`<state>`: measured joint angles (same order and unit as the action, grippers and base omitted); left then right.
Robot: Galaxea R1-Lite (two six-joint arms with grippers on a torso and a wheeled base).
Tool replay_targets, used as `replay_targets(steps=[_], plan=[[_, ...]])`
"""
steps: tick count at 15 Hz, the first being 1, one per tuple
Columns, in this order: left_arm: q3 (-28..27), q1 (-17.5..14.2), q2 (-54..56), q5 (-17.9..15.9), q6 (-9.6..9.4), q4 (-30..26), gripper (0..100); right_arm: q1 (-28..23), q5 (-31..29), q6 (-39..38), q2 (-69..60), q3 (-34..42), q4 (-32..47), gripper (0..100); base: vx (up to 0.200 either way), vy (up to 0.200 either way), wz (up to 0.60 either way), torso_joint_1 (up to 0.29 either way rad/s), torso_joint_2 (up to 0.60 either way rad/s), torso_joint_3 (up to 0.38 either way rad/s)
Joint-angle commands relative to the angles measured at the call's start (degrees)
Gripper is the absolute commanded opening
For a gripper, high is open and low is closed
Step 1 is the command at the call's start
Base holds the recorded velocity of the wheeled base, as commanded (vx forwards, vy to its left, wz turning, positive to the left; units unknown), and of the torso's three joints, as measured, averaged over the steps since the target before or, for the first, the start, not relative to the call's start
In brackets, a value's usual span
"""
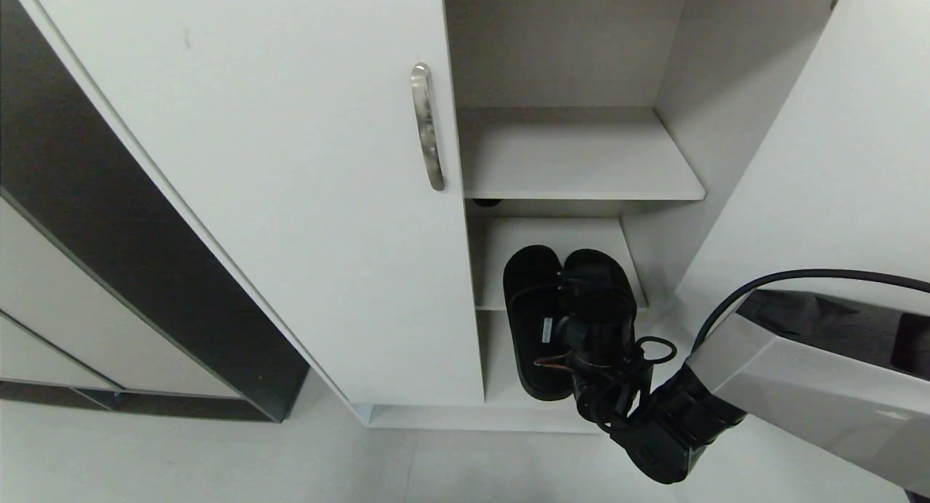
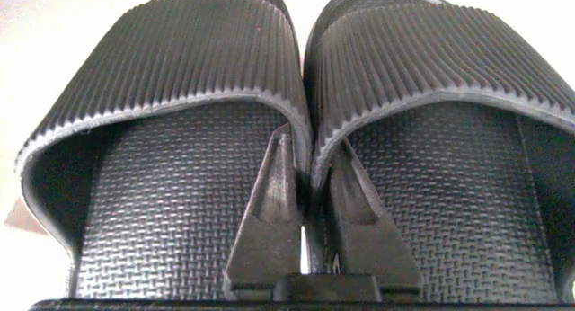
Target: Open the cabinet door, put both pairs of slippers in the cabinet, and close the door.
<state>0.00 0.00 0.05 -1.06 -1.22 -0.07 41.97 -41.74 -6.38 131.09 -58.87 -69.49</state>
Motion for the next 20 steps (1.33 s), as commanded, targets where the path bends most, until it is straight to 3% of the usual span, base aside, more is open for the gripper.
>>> replay_targets(steps=[1,4,8,20], plan=[[0.0,0.0,-0.05,0.01,-0.01,-0.01,0,-0.4,-0.01,-1.01,1.28,-0.11,-0.12,0,0.0,0.0,0.0,0.0,0.0,0.0],[0.0,0.0,-0.05,0.01,0.08,-0.01,0,-0.58,-0.01,-1.1,1.37,-2.83,1.99,0,0.0,0.0,0.0,0.0,0.0,0.0],[0.0,0.0,-0.05,0.01,0.08,-0.01,0,-2.69,-0.01,-1.27,2.95,-12.15,10.16,0,0.0,0.0,0.0,0.0,0.0,0.0],[0.0,0.0,-0.05,0.09,0.52,-0.01,0,-5.59,0.17,-1.1,8.13,-28.93,18.95,0,0.0,0.0,0.0,0.0,0.0,0.0]])
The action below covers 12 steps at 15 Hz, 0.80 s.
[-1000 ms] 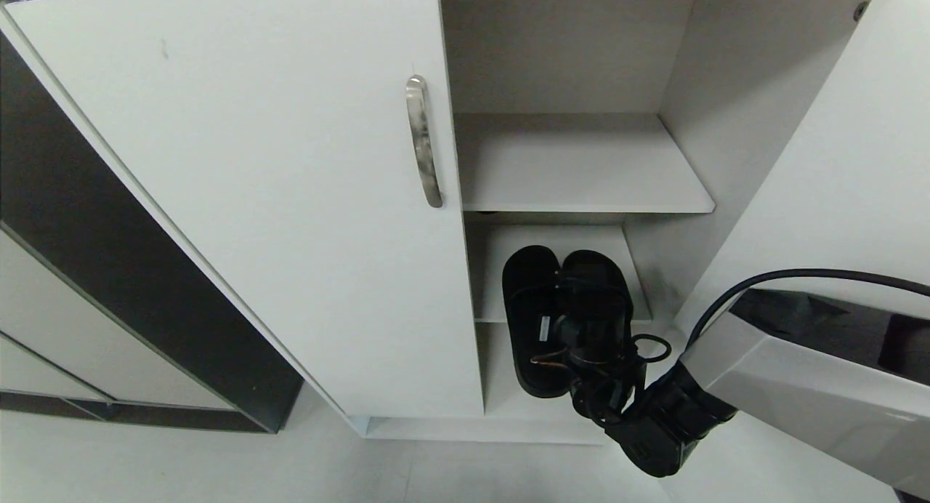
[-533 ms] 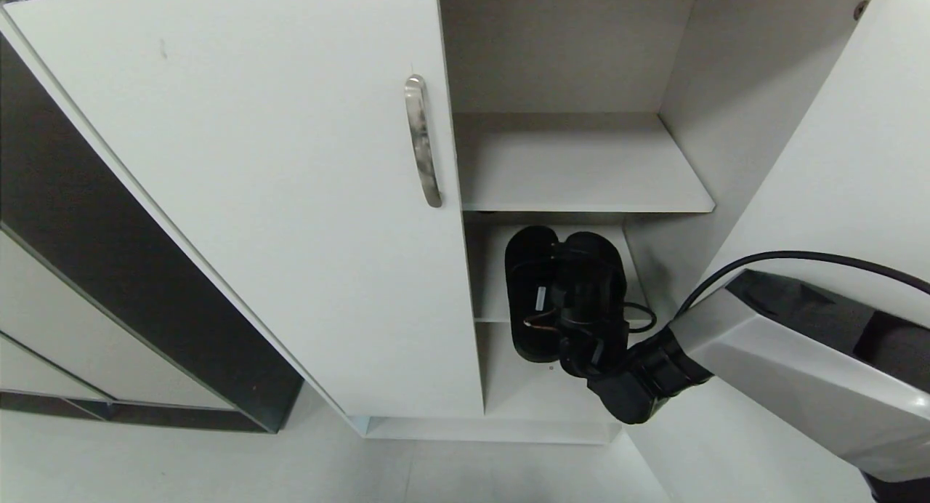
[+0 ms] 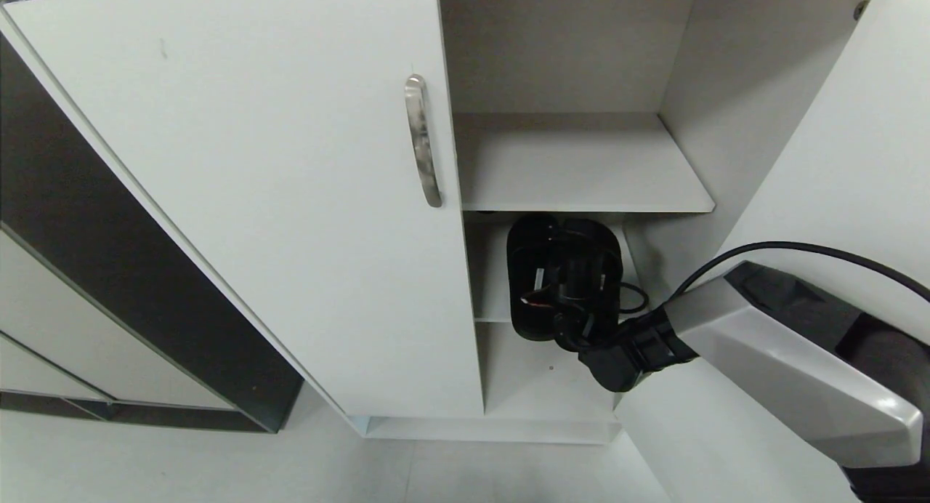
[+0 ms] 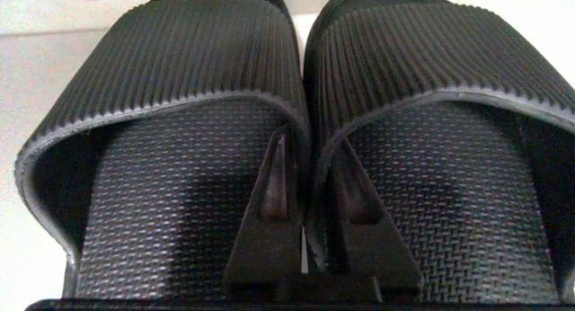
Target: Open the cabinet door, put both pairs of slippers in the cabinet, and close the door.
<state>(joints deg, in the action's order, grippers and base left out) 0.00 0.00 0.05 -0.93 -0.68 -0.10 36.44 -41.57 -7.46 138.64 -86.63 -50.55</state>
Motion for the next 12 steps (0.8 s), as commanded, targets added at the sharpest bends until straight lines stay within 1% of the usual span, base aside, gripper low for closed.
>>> replay_targets(steps=[1,2,5,10,11,12], plan=[[0.0,0.0,-0.05,0.05,-0.02,0.01,0,0.04,-0.09,-0.01,1.37,-3.2,1.16,0,0.0,0.0,0.0,0.0,0.0,0.0],[0.0,0.0,-0.05,0.05,-0.02,0.01,0,0.04,0.0,-0.01,1.98,-4.52,2.74,0,0.0,0.0,0.0,0.0,0.0,0.0],[0.0,0.0,-0.05,-0.04,-0.02,0.01,0,-0.14,0.0,-0.01,3.91,-6.98,4.06,0,0.0,0.0,0.0,0.0,0.0,0.0],[0.0,0.0,-0.05,-0.04,-0.02,0.01,0,-0.84,0.0,-0.01,4.35,-6.98,4.41,0,0.0,0.0,0.0,0.0,0.0,0.0],[0.0,0.0,-0.05,0.05,-0.02,0.01,0,-0.84,-0.09,-0.01,4.35,-6.98,4.68,100,0.0,0.0,0.0,0.0,0.0,0.0],[0.0,0.0,-0.05,0.05,-0.02,0.01,0,-0.84,-0.09,-0.01,4.27,-6.89,4.68,100,0.0,0.0,0.0,0.0,0.0,0.0]])
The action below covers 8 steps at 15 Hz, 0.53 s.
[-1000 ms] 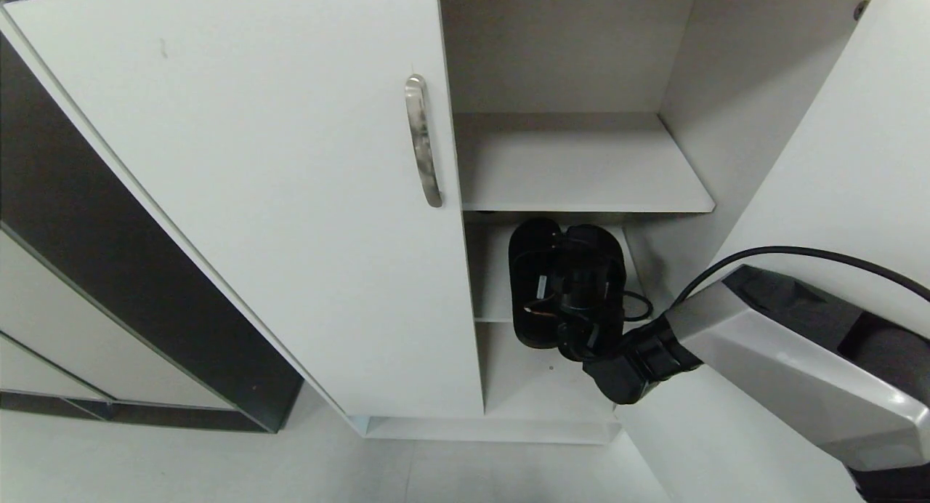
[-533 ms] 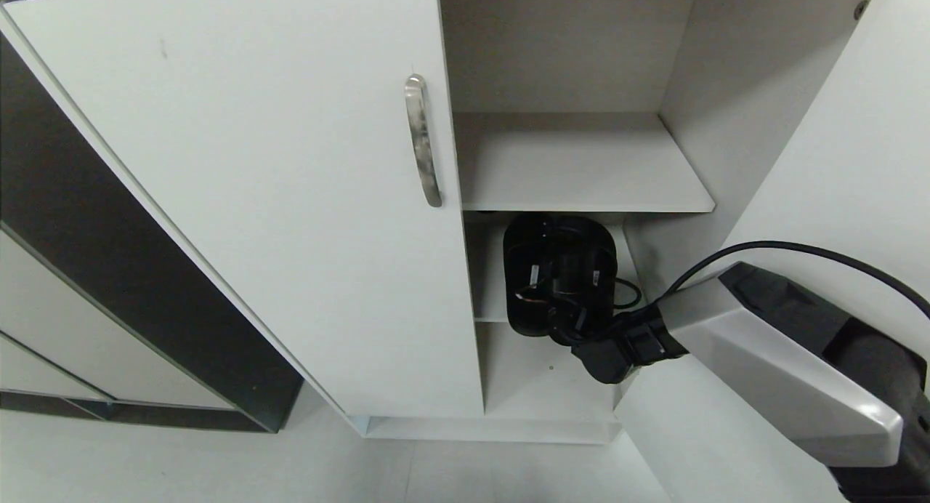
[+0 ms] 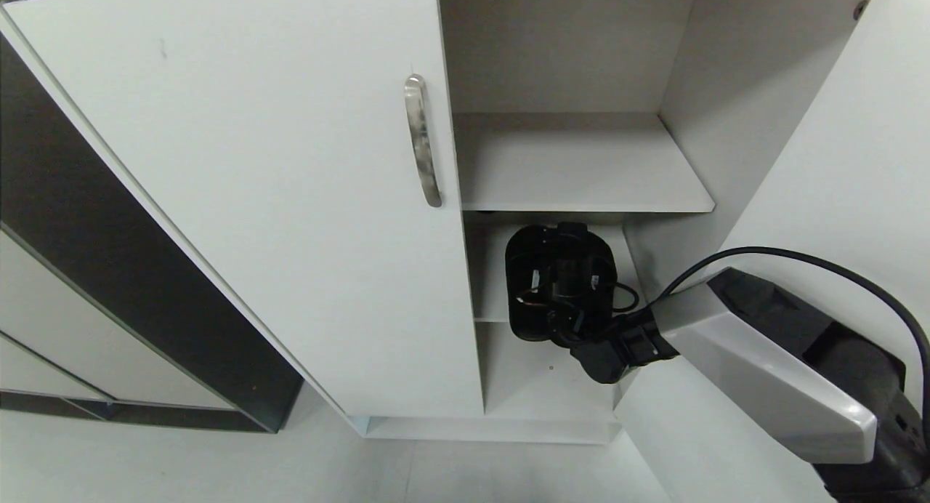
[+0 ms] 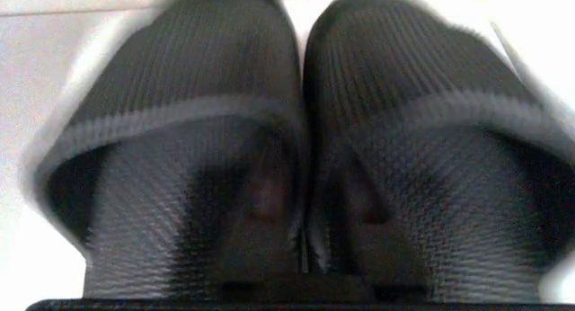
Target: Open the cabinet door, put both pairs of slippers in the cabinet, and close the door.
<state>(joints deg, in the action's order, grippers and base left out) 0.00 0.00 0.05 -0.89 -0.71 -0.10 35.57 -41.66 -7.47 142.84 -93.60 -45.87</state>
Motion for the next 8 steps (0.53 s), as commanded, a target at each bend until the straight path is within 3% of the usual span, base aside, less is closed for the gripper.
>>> replay_targets(steps=[1,4,8], plan=[[0.0,0.0,-0.05,0.01,0.0,0.01,0,0.02,0.0,-0.09,-0.01,0.35,-0.01,100,0.0,0.0,0.0,0.0,0.0,0.0],[0.0,0.0,-0.05,-0.08,0.0,0.01,0,0.64,-0.09,-0.17,-3.35,6.32,-0.8,100,0.0,0.0,0.0,0.0,0.0,0.0],[0.0,0.0,-0.05,-0.16,-0.17,0.01,0,3.1,-0.09,-0.09,-11.7,20.03,-8.71,100,0.0,0.0,0.0,0.0,0.0,0.0]])
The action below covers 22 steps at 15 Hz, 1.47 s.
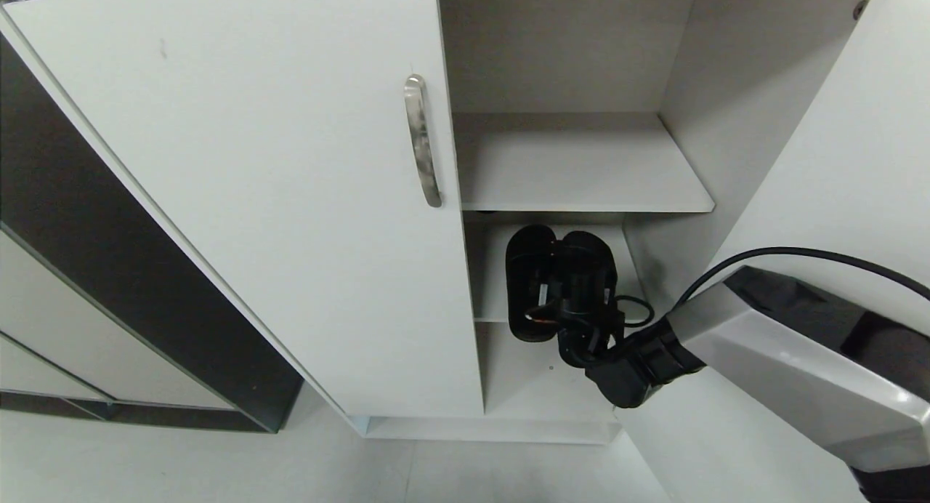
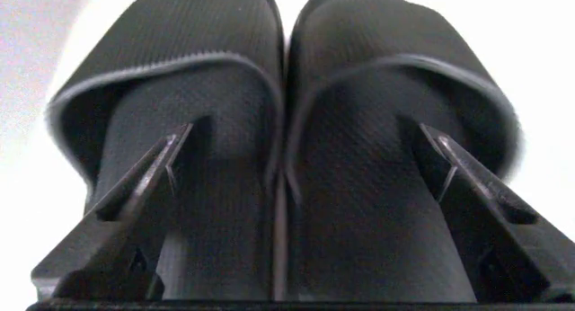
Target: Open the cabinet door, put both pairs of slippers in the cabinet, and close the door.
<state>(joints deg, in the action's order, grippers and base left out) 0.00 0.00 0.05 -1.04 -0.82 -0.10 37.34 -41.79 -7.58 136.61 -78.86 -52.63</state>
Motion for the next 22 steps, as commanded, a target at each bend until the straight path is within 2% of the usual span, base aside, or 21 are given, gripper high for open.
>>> replay_targets(steps=[1,2,5,6,11,22], plan=[[0.0,0.0,-0.05,-0.02,0.03,0.01,0,2.21,-0.05,-0.06,-7.85,9.16,-2.39,100,0.0,0.0,0.0,0.0,0.0,0.0],[0.0,0.0,-0.05,-0.02,0.03,0.01,0,2.74,-0.13,-0.24,-9.78,13.29,-3.36,100,0.0,0.0,0.0,0.0,0.0,0.0],[0.0,0.0,-0.05,-0.02,-0.06,0.01,0,4.5,0.3,0.46,-14.53,29.11,-15.05,100,0.0,0.0,0.0,0.0,0.0,0.0],[0.0,0.09,-0.05,-0.02,-0.06,0.01,0,4.67,0.3,0.55,-14.97,30.87,-16.54,100,0.0,0.0,0.0,0.0,0.0,0.0],[0.0,0.0,-0.05,-0.02,0.03,0.01,0,4.76,0.22,0.81,-14.79,31.22,-17.33,100,0.0,0.0,0.0,0.0,0.0,0.0],[-0.09,0.0,-0.05,-0.02,0.11,0.01,0,4.76,-0.05,0.9,-14.53,32.28,-18.13,100,-0.2,0.0,0.0,0.001,0.0,0.002]])
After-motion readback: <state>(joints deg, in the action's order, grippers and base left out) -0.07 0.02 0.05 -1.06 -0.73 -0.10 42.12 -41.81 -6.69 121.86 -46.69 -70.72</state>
